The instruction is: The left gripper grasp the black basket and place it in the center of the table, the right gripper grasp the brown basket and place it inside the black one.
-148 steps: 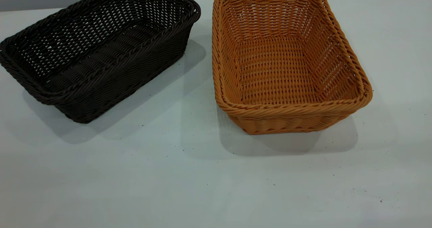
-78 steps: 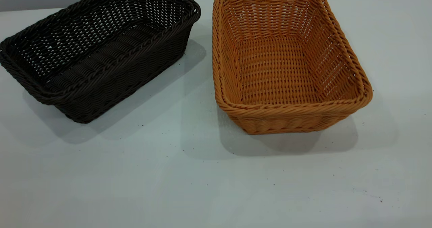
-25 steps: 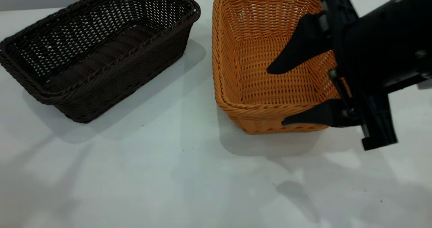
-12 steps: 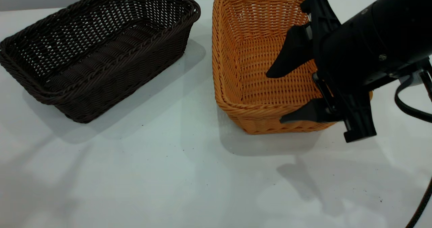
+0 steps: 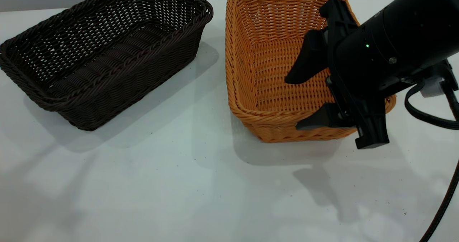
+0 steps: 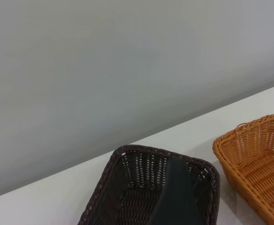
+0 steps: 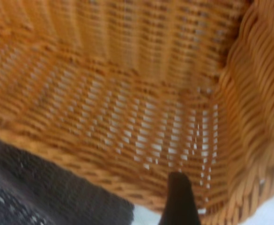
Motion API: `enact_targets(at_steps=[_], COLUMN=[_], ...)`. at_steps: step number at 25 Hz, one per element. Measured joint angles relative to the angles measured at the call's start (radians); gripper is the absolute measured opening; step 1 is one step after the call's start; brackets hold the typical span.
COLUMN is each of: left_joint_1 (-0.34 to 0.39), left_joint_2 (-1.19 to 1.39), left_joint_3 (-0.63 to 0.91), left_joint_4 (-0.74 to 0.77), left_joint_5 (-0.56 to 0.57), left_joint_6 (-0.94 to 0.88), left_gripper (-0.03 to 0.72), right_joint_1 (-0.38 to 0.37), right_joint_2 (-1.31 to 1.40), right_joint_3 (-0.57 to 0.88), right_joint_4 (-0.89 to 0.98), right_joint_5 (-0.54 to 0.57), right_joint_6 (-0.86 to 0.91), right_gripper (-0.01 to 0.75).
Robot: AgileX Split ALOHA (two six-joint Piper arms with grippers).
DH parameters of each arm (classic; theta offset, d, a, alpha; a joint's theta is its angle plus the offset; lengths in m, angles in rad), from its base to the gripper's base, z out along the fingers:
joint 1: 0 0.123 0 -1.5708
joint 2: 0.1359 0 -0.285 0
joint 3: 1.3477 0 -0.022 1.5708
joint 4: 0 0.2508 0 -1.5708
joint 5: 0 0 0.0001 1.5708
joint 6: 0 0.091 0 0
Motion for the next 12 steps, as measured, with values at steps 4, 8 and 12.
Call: enact_targets(at_steps=[4, 8, 12], left_joint_1=[0.0, 0.0, 0.0], left_joint_2=[0.0, 0.0, 0.0], left_joint_3=[0.0, 0.0, 0.0], left_joint_4=[0.0, 0.0, 0.0], left_joint_5=[0.0, 0.0, 0.0], left_joint_6=[0.0, 0.0, 0.0], left_gripper=[0.494, 0.494, 0.491], right_joint_1=[0.023, 0.028, 0.028], right_joint_2=[0.0, 0.0, 0.0], right_joint_3=[0.001, 0.001, 0.001], right_joint_4=[0.0, 0.0, 0.0], right_joint_5=[-0.063, -0.117, -0.167], right_joint_6=[0.06, 0.107, 0.133], right_gripper=[0.49, 0.49, 0.491])
